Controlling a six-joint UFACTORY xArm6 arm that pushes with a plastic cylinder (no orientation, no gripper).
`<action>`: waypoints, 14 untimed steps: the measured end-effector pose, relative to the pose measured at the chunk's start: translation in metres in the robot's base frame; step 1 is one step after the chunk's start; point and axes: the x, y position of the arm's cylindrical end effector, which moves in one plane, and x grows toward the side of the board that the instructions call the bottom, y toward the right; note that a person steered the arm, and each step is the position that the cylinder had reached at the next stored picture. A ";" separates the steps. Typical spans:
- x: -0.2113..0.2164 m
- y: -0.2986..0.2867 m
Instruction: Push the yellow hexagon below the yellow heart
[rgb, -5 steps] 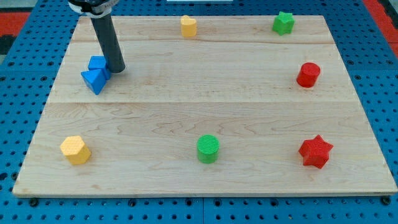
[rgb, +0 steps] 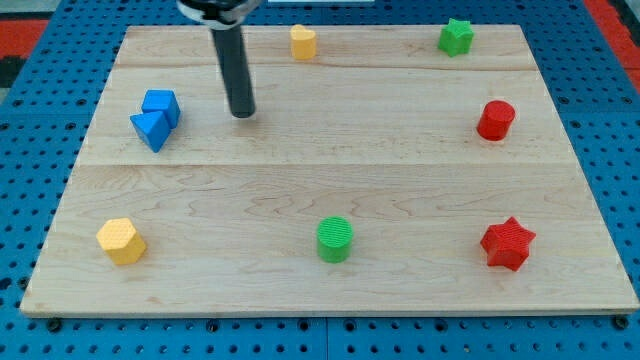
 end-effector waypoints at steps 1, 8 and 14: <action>0.042 0.012; 0.103 -0.108; 0.180 -0.219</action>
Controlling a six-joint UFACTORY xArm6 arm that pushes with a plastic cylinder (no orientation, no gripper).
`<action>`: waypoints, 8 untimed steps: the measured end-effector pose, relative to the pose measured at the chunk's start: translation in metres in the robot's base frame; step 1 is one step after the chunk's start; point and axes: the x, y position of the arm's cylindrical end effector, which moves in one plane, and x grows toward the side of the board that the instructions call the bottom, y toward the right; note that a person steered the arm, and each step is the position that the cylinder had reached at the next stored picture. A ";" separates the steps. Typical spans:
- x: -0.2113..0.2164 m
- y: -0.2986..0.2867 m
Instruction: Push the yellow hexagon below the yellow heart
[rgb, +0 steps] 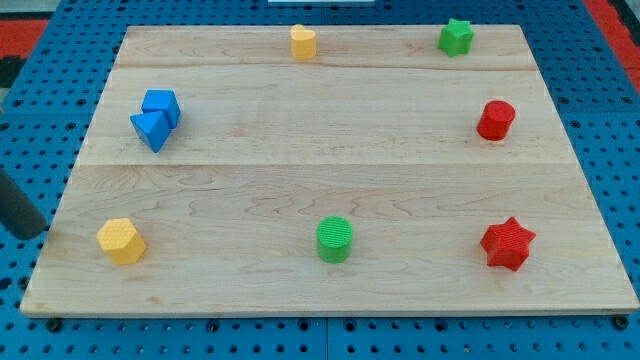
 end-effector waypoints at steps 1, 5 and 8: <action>0.003 0.011; 0.012 0.083; 0.012 0.145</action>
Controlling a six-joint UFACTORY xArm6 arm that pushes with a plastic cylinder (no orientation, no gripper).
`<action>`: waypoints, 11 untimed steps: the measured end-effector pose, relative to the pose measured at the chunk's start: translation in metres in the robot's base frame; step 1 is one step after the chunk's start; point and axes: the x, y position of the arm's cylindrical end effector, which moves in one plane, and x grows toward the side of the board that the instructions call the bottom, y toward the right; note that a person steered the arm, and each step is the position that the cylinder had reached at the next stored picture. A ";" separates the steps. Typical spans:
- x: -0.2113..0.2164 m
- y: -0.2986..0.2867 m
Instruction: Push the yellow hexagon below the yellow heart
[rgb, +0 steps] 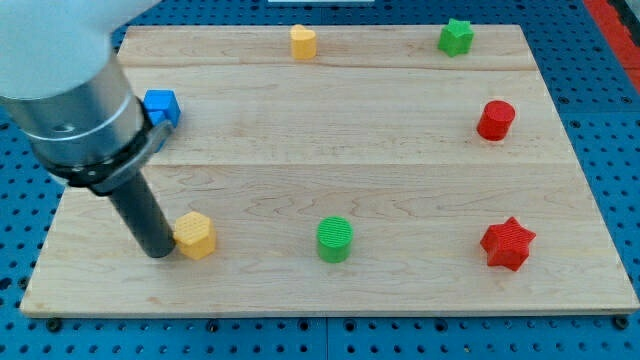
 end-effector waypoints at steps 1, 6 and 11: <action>0.000 0.005; 0.018 0.039; 0.020 0.058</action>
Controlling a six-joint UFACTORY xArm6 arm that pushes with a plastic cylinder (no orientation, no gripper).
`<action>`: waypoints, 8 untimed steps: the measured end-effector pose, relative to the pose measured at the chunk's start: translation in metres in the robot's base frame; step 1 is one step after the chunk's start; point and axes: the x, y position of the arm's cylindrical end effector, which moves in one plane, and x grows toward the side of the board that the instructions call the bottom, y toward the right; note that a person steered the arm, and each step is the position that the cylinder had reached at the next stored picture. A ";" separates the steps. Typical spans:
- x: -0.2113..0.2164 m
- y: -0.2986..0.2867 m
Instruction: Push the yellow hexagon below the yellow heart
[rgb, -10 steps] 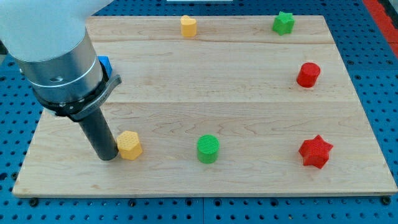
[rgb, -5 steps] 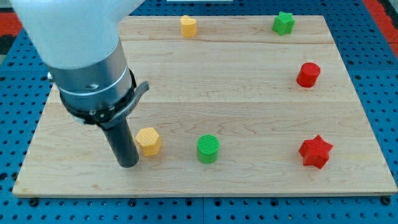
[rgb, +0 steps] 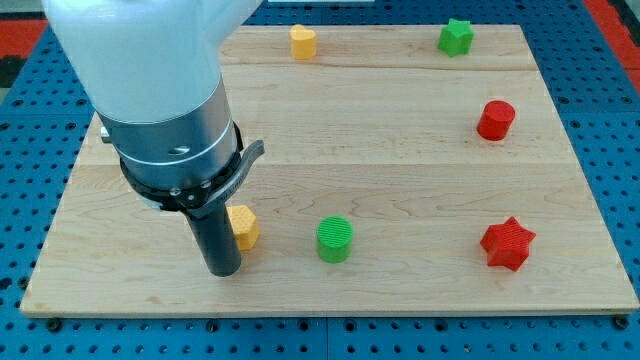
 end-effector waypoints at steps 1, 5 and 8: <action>-0.003 0.002; -0.117 0.027; -0.187 0.042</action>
